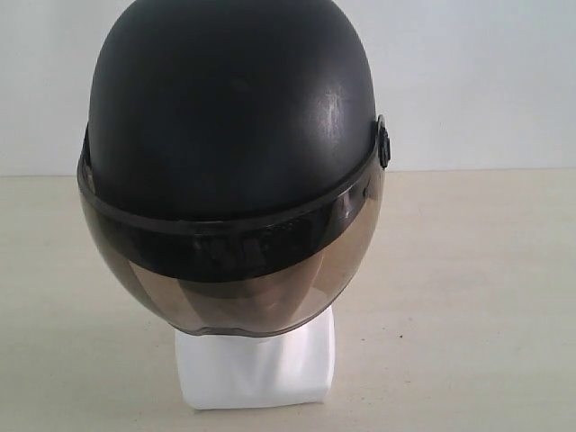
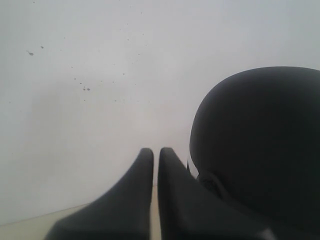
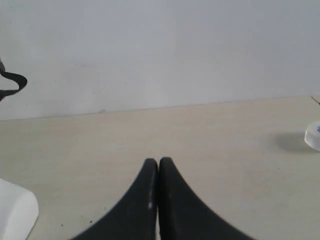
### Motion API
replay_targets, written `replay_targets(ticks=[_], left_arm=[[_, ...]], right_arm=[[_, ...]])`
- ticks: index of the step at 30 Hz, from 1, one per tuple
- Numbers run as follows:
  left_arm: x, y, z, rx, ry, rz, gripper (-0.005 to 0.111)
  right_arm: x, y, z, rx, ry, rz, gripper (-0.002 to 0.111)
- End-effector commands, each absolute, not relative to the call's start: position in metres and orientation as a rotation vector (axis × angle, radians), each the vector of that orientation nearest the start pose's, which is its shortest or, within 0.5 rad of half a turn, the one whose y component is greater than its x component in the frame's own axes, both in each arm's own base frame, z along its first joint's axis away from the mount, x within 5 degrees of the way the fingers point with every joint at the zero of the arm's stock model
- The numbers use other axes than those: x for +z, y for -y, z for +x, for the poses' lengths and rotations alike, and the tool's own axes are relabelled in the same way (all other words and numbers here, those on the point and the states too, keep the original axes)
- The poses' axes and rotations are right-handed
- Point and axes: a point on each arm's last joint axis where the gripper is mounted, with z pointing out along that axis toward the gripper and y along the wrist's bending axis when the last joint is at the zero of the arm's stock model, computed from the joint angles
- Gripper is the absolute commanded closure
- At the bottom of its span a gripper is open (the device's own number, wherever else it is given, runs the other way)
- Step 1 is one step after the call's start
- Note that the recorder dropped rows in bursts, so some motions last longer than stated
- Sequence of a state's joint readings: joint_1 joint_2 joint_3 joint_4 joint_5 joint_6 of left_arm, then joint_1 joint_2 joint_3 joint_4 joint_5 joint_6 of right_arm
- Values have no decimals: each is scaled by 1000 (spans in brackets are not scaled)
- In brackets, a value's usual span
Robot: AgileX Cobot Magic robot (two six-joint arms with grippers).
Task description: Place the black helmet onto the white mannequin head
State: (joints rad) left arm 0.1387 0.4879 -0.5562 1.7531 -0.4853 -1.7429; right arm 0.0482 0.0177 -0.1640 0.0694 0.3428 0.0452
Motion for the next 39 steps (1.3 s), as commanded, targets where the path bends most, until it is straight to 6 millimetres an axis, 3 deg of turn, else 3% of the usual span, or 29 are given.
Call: replay_targets(ticks=[1, 7, 17, 39], left_arm=[[355, 28, 98, -224, -1486, 285, 102], [355, 28, 98, -224, -1486, 285, 102], [355, 28, 98, -224, -1486, 285, 102], [355, 28, 98, -223, -1486, 287, 102]], right_arm=[[215, -4, 50, 118, -1730, 20, 108], [182, -4, 53, 112, -1832, 21, 108], [182, -4, 53, 24, -1829, -90, 108], [182, -4, 53, 91, -1834, -1, 108]])
